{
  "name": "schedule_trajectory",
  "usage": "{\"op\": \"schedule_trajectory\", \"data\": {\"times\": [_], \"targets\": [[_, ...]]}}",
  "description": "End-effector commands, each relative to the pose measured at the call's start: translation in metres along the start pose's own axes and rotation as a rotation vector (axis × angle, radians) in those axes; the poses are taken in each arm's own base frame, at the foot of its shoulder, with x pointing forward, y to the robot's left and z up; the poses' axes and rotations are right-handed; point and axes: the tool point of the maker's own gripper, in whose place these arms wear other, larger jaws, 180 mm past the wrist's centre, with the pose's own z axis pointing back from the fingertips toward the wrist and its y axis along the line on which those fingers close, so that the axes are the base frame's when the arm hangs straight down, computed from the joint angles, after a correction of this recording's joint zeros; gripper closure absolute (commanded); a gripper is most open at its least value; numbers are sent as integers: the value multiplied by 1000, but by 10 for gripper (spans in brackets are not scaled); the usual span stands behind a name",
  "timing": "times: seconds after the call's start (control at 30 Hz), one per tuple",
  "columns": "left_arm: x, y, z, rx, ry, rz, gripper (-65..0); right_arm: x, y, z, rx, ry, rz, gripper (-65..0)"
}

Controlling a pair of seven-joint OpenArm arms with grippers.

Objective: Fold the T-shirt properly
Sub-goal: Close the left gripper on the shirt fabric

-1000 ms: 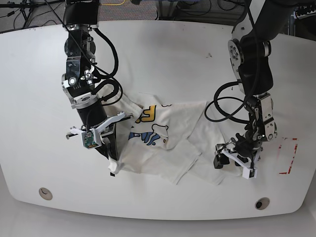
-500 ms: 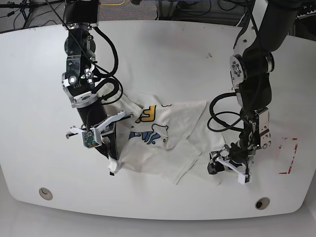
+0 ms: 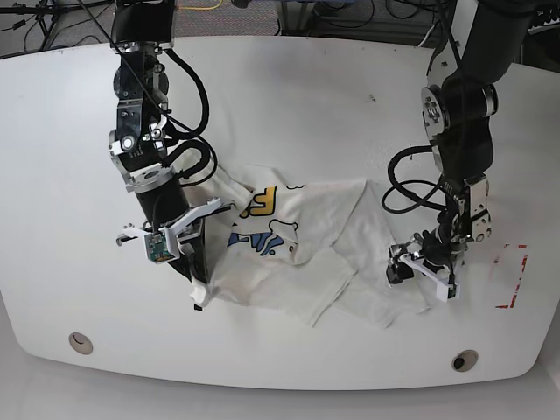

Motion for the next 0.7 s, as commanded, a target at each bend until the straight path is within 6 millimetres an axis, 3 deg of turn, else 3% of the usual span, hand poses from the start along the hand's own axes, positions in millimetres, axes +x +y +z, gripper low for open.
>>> {"op": "schedule_trajectory", "data": {"times": [0.0,0.67], "targets": [[34,-5,3,-16,-85,-34,-480,21,-2,-1,-1,-73,7,-3],[31,2,7,-1,-84,-59,-443,12,-18,6,-49,-51,-16,-4]]}}
